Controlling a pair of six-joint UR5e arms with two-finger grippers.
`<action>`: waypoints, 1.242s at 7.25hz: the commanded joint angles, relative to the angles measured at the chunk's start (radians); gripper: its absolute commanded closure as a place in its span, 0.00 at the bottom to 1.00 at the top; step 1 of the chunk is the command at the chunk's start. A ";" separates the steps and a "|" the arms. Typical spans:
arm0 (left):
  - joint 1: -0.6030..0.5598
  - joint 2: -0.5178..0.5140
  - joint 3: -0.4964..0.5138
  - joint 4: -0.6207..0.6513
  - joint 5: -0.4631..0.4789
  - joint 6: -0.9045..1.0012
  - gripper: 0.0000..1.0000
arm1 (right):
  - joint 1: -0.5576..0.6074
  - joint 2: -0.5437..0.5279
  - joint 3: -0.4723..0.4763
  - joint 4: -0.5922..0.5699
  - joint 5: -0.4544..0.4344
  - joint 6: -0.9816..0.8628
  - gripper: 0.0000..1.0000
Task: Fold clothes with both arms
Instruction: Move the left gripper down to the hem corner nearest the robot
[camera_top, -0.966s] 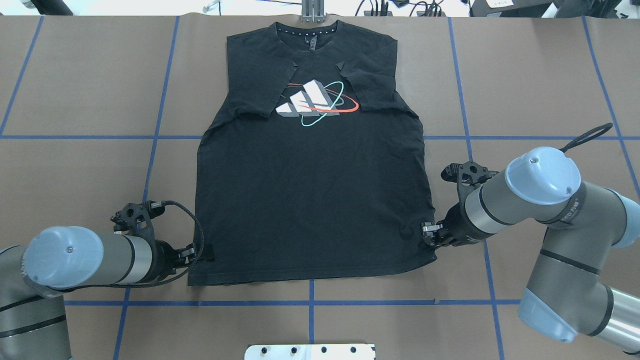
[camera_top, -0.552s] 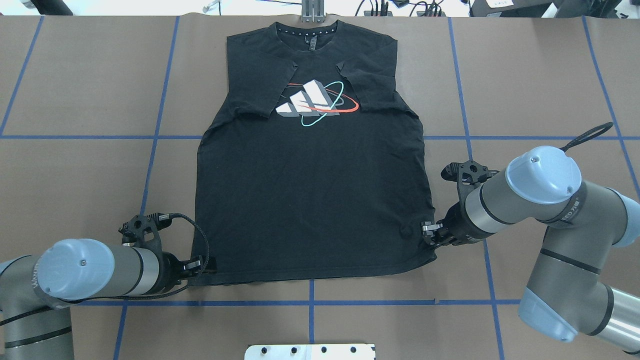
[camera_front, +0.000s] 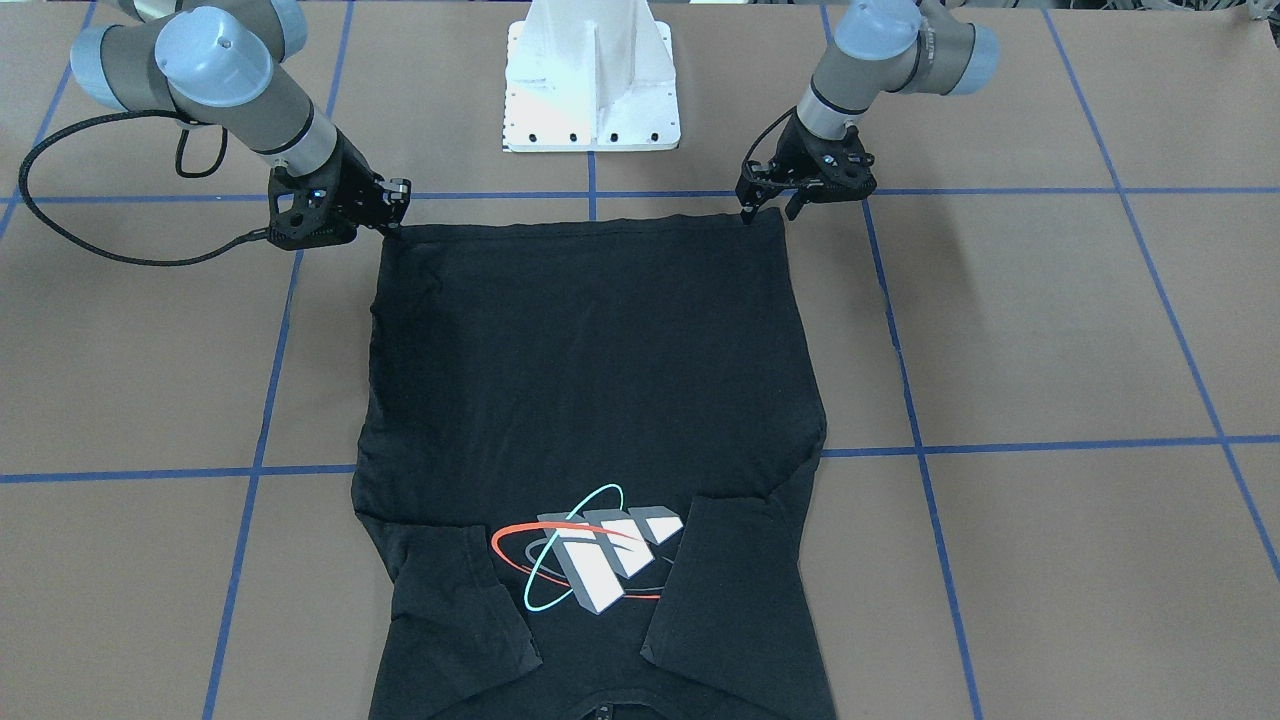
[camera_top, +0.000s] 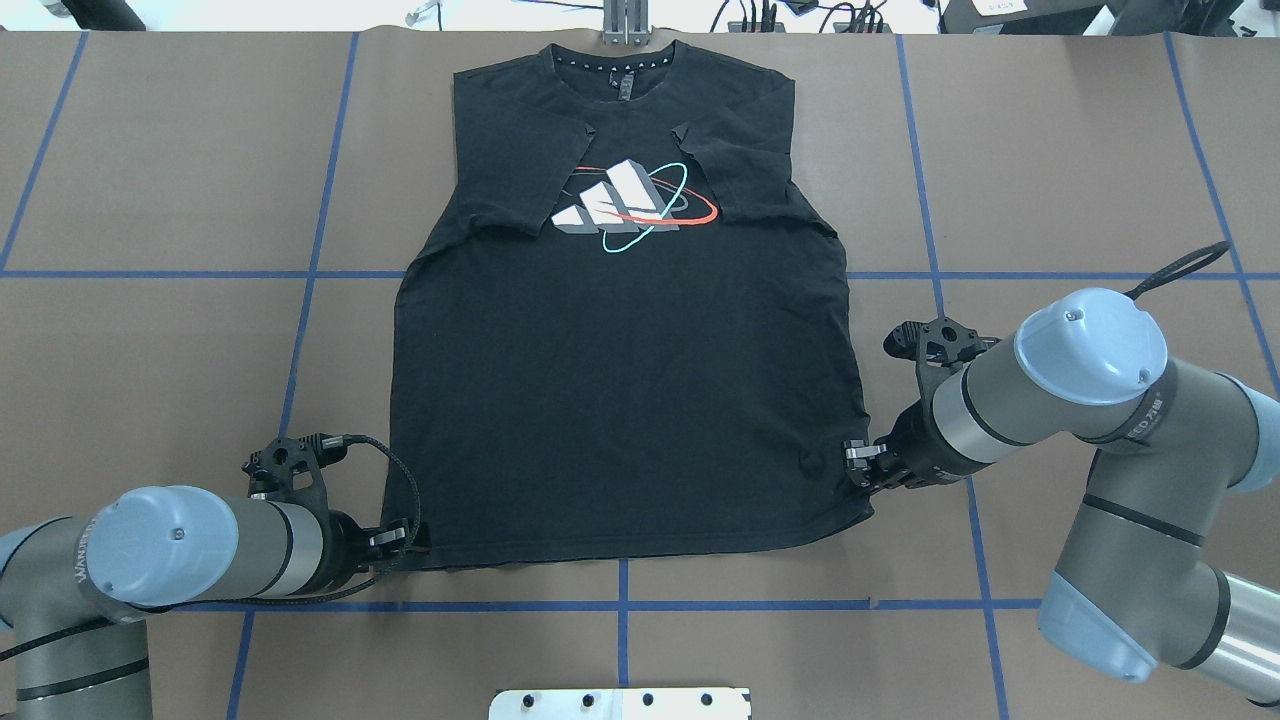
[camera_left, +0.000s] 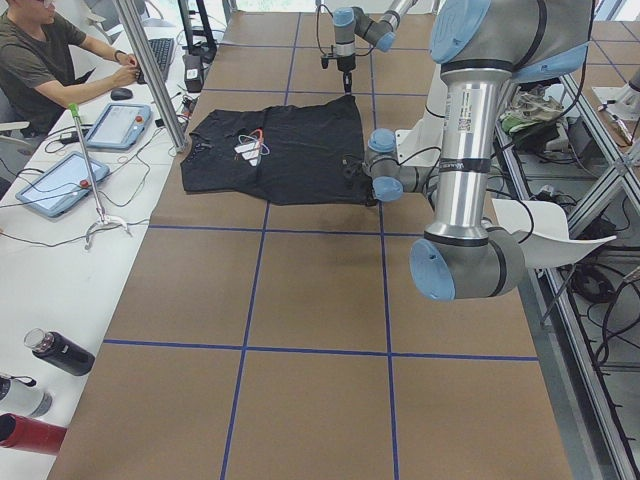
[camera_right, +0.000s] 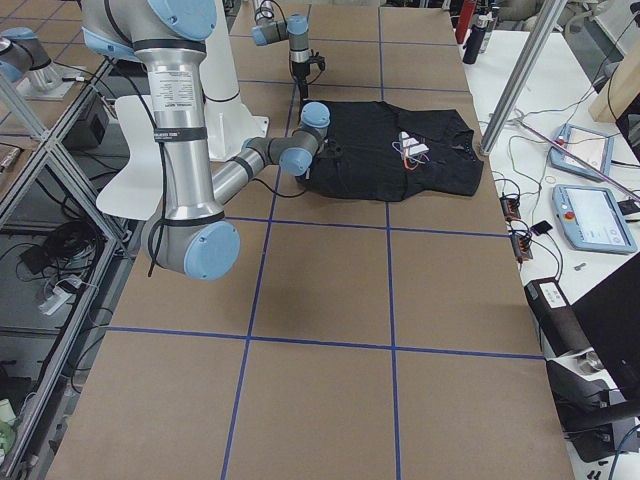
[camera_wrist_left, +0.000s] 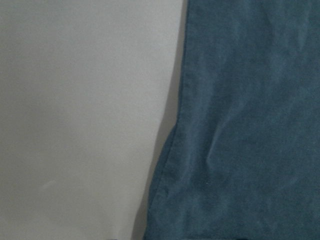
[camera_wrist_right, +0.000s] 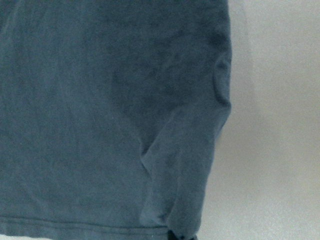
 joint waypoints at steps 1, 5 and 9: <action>0.000 0.000 -0.001 0.001 0.000 0.000 0.30 | 0.003 0.000 0.002 0.000 0.001 0.000 1.00; 0.000 -0.006 -0.001 0.003 -0.003 -0.001 0.73 | 0.005 0.000 0.004 0.000 0.004 0.001 1.00; 0.000 -0.006 -0.004 0.003 -0.006 0.005 1.00 | 0.005 -0.002 0.005 0.000 0.002 0.015 1.00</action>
